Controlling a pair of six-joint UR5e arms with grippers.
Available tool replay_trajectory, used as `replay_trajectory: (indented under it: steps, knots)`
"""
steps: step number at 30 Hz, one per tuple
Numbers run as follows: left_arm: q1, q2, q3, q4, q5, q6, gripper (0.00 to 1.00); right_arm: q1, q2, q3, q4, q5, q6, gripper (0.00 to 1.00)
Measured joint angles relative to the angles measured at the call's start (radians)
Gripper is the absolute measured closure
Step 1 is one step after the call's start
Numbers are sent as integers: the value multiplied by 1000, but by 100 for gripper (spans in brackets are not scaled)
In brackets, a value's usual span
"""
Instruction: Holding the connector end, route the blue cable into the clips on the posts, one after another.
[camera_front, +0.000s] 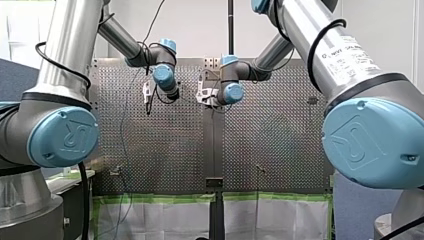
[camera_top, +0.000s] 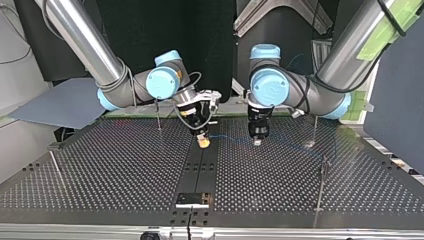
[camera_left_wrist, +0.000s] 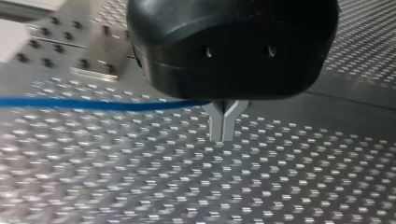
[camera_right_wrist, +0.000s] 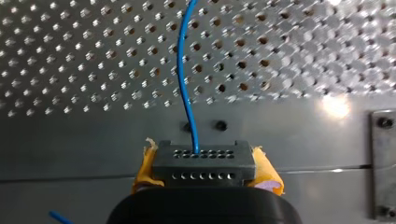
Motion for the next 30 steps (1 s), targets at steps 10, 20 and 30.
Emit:
replay_trajectory:
  steps: [10, 20, 30]
  knots:
    - [-28, -59, -2, 19, -24, -4, 100, -13, 8, 62, -11, 8, -13, 100]
    - [-36, -80, -39, 96, -23, -22, 100, -30, 38, 132, -74, 10, -21, 100]
    - [-76, -173, -50, 145, -28, -9, 100, -63, 63, 186, -141, 5, -28, 100]
